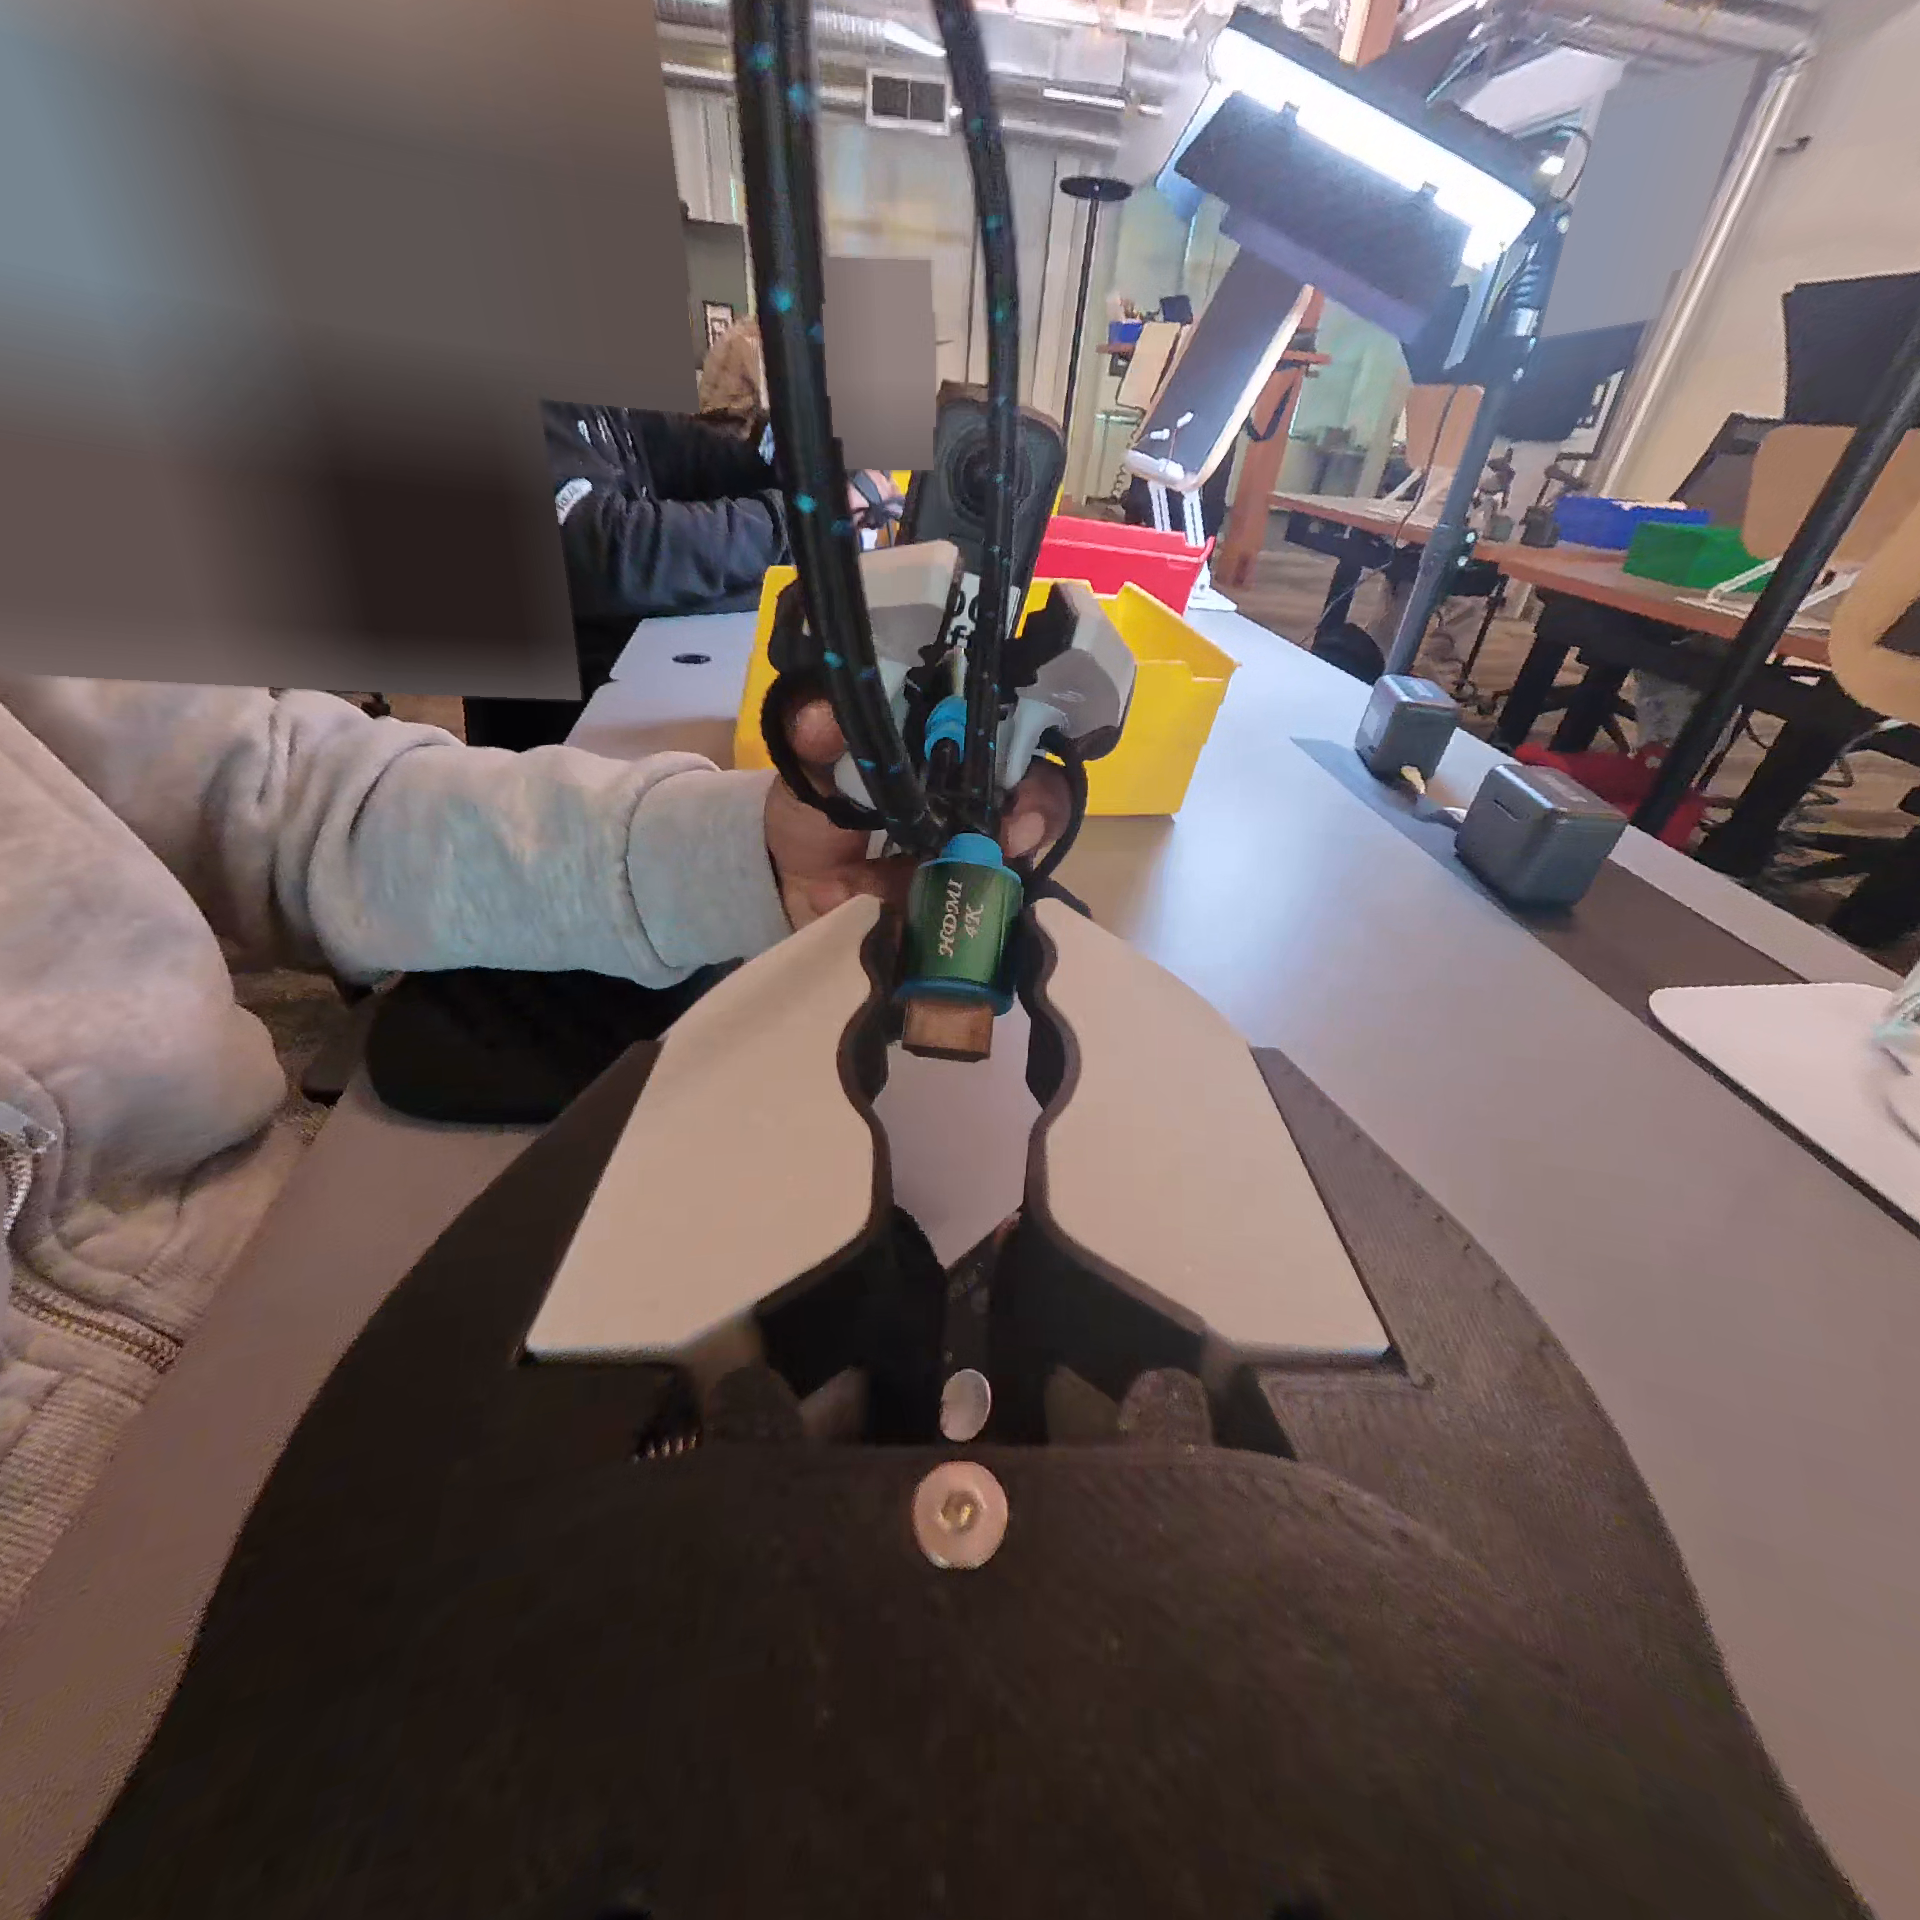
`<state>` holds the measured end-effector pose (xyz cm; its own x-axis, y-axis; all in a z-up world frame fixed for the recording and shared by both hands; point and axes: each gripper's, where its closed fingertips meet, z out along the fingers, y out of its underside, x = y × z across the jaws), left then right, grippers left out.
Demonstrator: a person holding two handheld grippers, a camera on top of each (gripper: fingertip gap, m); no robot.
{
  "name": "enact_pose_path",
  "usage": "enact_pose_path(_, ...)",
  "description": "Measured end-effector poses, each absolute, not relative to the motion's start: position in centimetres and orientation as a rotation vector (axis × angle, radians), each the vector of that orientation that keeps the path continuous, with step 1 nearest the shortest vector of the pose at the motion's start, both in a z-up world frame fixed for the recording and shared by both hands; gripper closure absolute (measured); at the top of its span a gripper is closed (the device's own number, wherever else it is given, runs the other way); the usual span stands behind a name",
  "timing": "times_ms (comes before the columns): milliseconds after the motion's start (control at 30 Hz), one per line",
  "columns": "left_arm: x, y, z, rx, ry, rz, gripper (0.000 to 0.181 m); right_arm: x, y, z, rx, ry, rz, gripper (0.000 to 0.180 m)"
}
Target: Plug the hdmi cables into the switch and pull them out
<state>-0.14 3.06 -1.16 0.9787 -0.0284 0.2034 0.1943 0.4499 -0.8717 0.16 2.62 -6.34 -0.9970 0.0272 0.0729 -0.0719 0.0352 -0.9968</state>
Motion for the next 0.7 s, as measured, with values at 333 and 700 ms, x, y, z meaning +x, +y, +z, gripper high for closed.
enact_pose_path(333, -2.7, -6.2, 3.5, -0.853, -0.254, 0.115, 0.165, -1.3, 5.2, -4.4, -0.012, -2.173, 2.195, 0.158)
enact_pose_path(700, -5.1, -12.6, 4.2, -0.721, -0.434, 0.382, 0.165, -3.0, 8.2, -1.8, -0.111, -2.047, 2.268, 0.159)
